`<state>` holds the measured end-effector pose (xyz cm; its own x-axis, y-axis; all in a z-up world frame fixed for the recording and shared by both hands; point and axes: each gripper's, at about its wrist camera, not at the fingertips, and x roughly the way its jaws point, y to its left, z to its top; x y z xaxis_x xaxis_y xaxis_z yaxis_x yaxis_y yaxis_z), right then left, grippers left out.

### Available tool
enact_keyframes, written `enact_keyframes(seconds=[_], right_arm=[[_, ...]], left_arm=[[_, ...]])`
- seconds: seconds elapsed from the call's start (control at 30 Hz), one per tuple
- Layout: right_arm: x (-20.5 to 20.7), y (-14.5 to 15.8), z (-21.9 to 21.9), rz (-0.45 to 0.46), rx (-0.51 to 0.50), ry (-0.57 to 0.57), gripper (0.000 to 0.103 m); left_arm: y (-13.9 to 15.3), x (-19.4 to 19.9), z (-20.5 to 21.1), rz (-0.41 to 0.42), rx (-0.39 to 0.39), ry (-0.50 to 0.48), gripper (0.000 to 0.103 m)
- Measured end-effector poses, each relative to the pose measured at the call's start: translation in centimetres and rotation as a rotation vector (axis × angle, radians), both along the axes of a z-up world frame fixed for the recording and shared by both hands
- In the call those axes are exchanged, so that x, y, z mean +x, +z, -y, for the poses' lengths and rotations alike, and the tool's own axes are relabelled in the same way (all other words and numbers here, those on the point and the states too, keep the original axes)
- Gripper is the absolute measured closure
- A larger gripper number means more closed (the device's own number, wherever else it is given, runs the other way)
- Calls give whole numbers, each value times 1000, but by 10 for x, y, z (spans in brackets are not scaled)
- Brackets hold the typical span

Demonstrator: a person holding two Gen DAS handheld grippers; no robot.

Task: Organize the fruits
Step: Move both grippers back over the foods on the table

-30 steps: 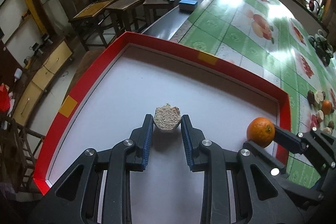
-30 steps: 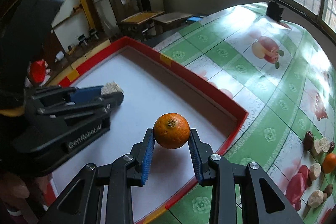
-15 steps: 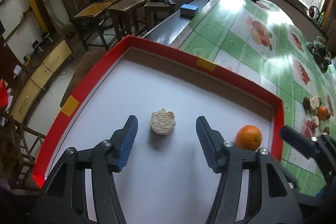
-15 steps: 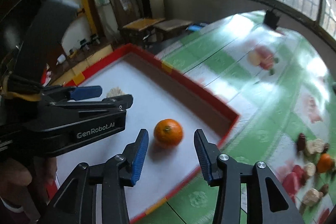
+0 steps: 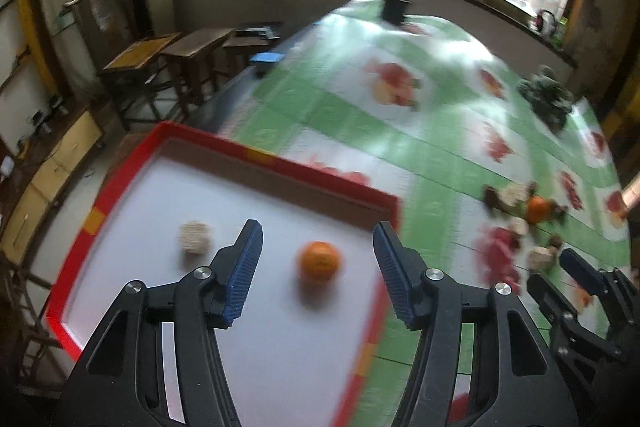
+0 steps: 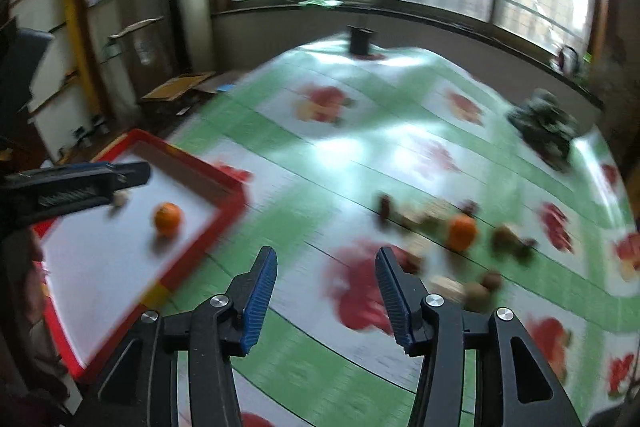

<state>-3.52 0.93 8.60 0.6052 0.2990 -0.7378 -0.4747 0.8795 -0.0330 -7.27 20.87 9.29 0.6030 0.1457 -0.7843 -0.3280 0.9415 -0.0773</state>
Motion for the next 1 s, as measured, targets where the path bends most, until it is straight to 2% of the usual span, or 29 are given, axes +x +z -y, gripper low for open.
enact_keyframes(seconds=[0.23, 0.47, 0.8, 1.0], right_arm=[[3, -5, 66, 3, -13, -141, 53], [10, -16, 123, -33, 14, -239, 53], [17, -25, 158, -53, 31, -277, 53], [21, -28, 174, -61, 39, -297, 53]], left_arm=[[-2, 20, 64, -28, -10, -130, 45], [-9, 33, 108, -54, 4, -204, 45], [-22, 50, 141, -94, 4, -251, 45], [-30, 57, 153, -115, -30, -290, 45]])
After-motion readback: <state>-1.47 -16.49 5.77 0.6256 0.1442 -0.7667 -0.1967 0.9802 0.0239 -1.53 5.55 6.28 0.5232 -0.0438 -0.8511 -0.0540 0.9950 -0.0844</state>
